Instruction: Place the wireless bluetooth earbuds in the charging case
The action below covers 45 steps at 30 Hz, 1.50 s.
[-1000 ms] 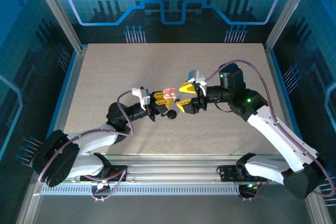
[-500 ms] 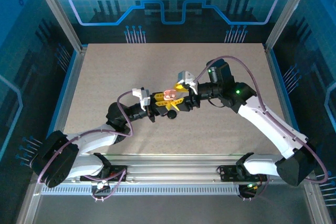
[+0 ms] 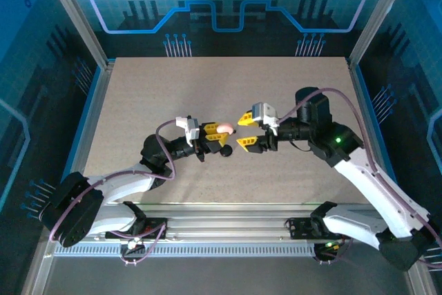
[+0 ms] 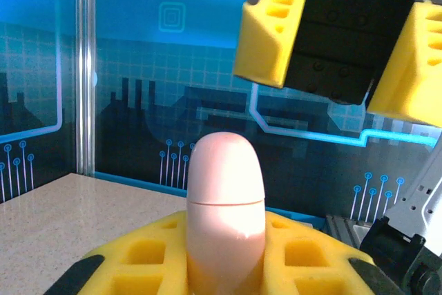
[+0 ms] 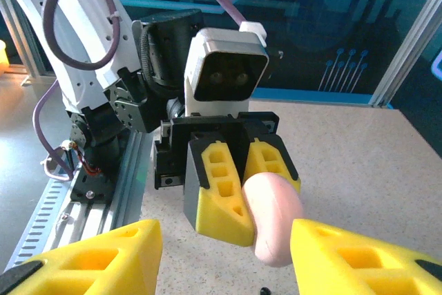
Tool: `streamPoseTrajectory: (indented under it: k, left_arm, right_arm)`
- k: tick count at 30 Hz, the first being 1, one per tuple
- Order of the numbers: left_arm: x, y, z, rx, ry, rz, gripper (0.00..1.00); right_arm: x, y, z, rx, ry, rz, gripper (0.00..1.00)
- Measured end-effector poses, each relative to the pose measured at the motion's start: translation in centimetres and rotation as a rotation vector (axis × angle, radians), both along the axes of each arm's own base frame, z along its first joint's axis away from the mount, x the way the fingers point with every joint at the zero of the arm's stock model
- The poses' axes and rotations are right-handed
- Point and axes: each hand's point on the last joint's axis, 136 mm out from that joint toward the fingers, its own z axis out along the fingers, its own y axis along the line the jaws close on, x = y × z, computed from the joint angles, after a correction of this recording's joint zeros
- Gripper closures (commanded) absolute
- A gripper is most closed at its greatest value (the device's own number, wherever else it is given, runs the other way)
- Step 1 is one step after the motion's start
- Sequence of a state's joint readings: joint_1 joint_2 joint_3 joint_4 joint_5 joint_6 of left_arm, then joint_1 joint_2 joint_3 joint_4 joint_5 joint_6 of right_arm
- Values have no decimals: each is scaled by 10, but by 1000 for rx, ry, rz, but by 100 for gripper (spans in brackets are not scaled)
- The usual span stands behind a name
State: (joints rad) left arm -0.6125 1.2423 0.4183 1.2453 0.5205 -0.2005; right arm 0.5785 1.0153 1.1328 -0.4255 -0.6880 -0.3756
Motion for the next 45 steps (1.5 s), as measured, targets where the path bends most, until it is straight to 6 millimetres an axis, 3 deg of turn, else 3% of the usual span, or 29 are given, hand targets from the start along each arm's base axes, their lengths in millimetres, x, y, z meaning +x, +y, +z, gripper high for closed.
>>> streamPoseTrajectory:
  k: [5,14,23,33,45]
  left_arm:
    - [0,0,-4,22,4,4,81]
    - [-6,3,1,43,-31,9,81]
    - [-7,1,-7,82,-28,4,81]
    - [-9,0,-8,89,-30,-10,81]
    - [-13,0,-8,92,-34,-27,81]
  right_arm:
    - [3,-5,-2,-15,-33,-19,48]
    - [16,1,-33,-123,3,0,48]
    - [21,16,-35,-138,4,53,50]
    - [25,36,-39,-156,6,125,69]
    - [24,36,-39,-174,-7,135,85]
